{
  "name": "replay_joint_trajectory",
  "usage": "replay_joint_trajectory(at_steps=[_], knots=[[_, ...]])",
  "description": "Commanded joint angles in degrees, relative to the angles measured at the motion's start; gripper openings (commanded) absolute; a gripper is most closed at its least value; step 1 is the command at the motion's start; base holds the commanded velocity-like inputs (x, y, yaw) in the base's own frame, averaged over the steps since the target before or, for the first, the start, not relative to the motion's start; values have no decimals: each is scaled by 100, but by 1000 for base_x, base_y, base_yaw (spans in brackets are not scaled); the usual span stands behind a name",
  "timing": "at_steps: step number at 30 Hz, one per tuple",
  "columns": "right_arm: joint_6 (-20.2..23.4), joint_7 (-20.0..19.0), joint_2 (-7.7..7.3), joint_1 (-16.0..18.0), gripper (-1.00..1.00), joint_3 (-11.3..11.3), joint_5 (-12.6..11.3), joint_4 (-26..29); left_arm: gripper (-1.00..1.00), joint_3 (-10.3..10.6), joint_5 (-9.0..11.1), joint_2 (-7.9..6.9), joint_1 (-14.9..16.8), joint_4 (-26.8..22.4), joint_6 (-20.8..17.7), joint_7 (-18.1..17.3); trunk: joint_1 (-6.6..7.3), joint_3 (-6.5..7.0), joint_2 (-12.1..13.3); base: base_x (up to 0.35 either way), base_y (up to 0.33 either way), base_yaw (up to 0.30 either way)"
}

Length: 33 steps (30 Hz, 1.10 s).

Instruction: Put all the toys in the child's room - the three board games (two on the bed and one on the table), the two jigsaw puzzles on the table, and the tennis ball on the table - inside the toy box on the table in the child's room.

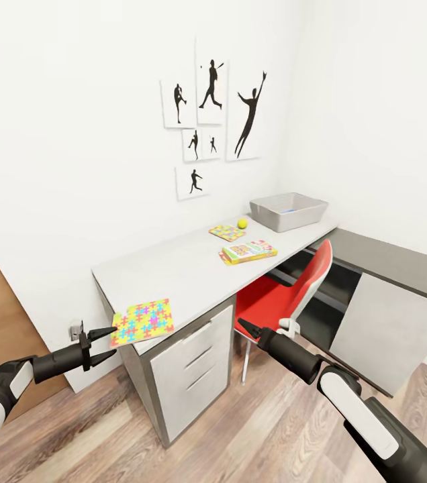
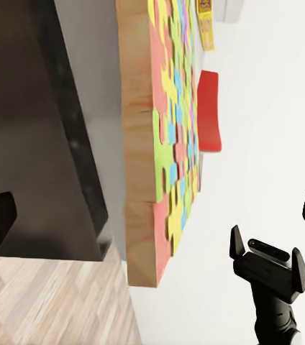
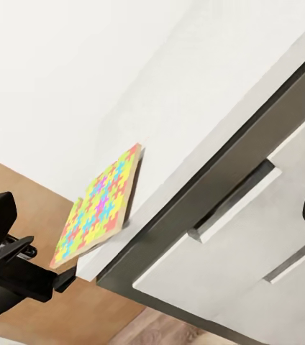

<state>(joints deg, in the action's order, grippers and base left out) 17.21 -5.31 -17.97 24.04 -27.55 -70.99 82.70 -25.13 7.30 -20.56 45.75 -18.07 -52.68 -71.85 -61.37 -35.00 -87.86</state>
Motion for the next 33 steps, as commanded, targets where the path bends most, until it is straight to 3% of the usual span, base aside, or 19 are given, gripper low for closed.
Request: replay_joint_trajectory(at_steps=[1, 28, 29, 33], knots=[[10, -5, -4, 5, 100, -5, -37, 0, 100, -5, 8, 0, 4, 3, -42, -10, 0, -5, -3, 0, -52, 0], [10, -6, 4, 5, 100, -5, -29, 0, 100, -9, 17, 0, 4, 11, -41, -13, 0, -5, -3, 0, -4, 0], [10, -5, 4, 5, 100, -5, -29, 0, -100, -9, 17, 0, 4, 12, -41, -13, 0, -5, -3, 0, 0, 0], [10, -5, 4, 5, 100, -6, -29, 0, -100, -10, 17, 0, 4, 13, -41, -13, 0, -5, -3, 0, 0, 0]])
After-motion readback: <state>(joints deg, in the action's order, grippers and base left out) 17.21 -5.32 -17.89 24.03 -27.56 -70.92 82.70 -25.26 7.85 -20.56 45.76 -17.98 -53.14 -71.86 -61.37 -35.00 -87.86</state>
